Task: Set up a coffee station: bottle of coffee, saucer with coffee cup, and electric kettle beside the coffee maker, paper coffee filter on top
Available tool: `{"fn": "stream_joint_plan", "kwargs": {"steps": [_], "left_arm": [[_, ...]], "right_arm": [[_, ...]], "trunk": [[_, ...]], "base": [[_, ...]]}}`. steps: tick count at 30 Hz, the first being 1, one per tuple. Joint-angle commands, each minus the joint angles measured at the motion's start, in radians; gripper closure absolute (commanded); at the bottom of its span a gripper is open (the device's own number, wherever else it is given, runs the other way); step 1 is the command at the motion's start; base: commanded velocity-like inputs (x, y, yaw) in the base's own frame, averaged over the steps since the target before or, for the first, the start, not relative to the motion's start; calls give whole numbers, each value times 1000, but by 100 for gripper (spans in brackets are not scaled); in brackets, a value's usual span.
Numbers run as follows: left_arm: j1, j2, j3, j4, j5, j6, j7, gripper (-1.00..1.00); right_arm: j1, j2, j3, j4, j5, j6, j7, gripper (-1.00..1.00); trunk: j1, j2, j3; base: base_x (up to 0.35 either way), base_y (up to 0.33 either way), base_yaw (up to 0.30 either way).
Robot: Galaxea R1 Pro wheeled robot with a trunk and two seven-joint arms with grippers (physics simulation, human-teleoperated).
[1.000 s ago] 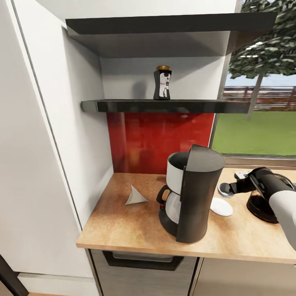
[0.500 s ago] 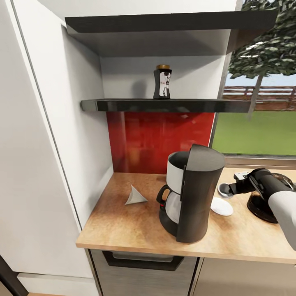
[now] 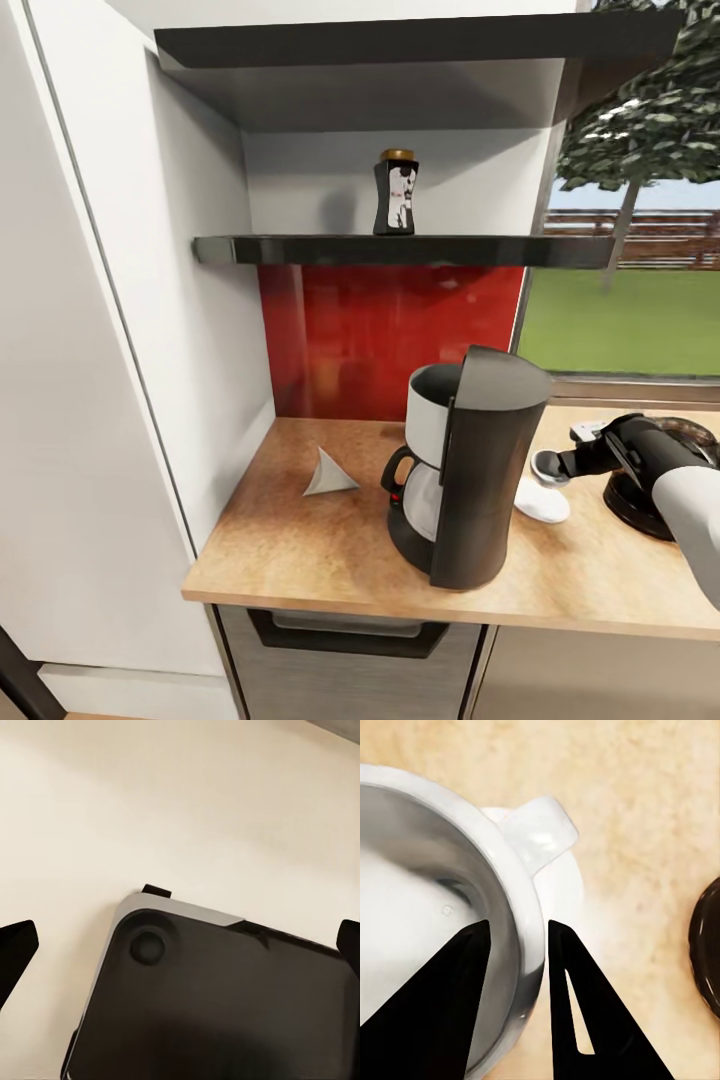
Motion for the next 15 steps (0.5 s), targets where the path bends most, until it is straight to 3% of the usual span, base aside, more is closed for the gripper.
{"fn": "stream_joint_plan", "kwargs": {"steps": [1,15], "left_arm": [[0,0,-1,-1,3,-2,1,-100],[1,-1,-1,-1,2,-2,1,-100]], "right_arm": [[-1,0,1,-1,7,3,10,100],[-1,1,1,3,7,2,4,100]], "trunk": [[4,-9,-5],[58,-107,-49]], "base": [[0,0,0],[0,0,0]]}}
